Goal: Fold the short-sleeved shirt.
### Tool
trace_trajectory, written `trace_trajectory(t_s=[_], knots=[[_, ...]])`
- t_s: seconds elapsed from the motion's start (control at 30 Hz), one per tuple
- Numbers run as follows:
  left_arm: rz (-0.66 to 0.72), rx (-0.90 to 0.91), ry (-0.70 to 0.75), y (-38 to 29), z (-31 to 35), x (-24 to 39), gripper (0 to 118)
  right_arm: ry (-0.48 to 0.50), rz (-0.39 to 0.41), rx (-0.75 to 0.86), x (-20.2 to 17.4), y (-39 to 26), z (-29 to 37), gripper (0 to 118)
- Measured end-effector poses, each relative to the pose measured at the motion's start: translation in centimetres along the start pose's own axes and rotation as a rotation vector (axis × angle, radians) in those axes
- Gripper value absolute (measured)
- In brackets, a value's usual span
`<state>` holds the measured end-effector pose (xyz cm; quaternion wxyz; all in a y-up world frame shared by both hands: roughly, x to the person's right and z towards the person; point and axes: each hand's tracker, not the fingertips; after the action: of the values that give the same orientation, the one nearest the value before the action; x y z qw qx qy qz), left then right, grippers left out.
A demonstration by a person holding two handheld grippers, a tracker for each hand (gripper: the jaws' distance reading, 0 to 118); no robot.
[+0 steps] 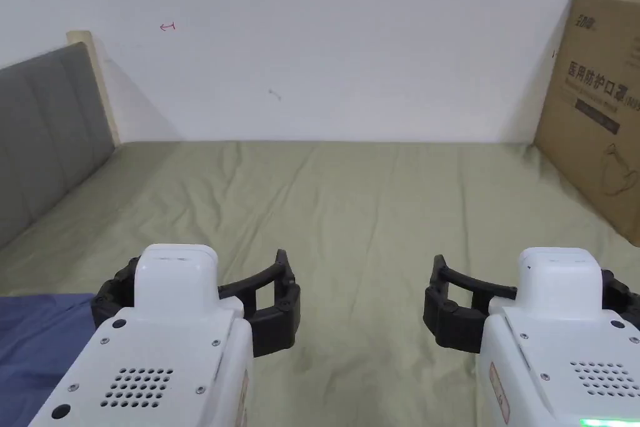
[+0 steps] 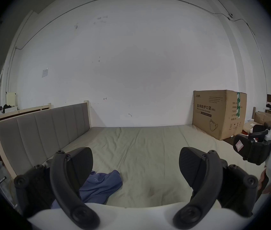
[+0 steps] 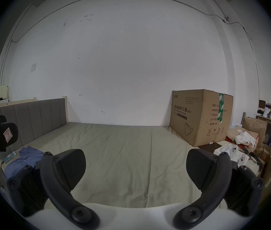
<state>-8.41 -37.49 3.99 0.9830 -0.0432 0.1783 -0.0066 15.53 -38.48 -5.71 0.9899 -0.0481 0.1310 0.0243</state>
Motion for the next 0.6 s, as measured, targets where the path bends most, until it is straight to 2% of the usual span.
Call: trace_trajectory(t_s=[0.6], knots=[[0.003,-0.012,-0.005,-0.06,-0.41,0.1,108,-0.002,-0.02,-0.02,0.29,-0.01,-0.44,118]])
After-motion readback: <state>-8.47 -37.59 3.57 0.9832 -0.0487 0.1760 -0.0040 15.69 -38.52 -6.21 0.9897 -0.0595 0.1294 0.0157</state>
